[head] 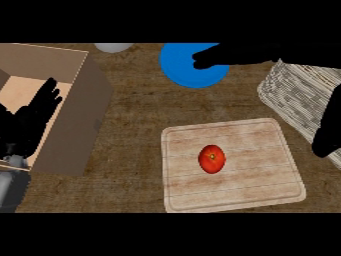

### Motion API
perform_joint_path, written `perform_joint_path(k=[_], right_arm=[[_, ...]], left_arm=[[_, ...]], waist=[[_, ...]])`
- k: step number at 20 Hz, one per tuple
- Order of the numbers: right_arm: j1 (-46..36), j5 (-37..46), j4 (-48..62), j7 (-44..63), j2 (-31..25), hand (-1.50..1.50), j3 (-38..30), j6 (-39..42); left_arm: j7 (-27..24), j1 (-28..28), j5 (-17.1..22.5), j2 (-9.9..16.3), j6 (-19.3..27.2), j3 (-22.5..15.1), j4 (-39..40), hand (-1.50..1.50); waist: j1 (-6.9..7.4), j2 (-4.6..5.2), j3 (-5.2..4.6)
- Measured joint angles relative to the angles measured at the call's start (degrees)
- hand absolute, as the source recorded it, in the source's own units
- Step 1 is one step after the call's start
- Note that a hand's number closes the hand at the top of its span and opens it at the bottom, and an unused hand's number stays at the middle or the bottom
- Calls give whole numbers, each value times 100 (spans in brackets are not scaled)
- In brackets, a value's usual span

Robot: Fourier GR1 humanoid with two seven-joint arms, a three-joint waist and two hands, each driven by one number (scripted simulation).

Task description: Pick the tomato from the cutting board and place it in the basket

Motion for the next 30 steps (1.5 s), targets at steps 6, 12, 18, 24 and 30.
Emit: perform_joint_path(k=[6,12,18,24,30], right_arm=[[533,64,171,-639,-123,-150,-513,157],[1416,829,-77,-1355,97,-150,-645,-35],[2197,1948,-105,-2268,488,-150,-362,-746],[2587,2630,281,-2877,1118,-150,82,-1480],[2784,3356,783,-3273,1602,-150,550,-1957]], left_arm=[[-49,-95,-28,-17,-103,98,156,0],[-13,-52,-126,-61,-119,131,105,0],[-15,-49,-113,-87,-232,209,107,0],[-24,-71,-193,-134,-245,267,140,0],[-52,-98,-257,-173,-313,349,229,0]], waist=[[-1,12,11],[17,20,10],[42,31,13],[42,24,8],[35,15,14]])
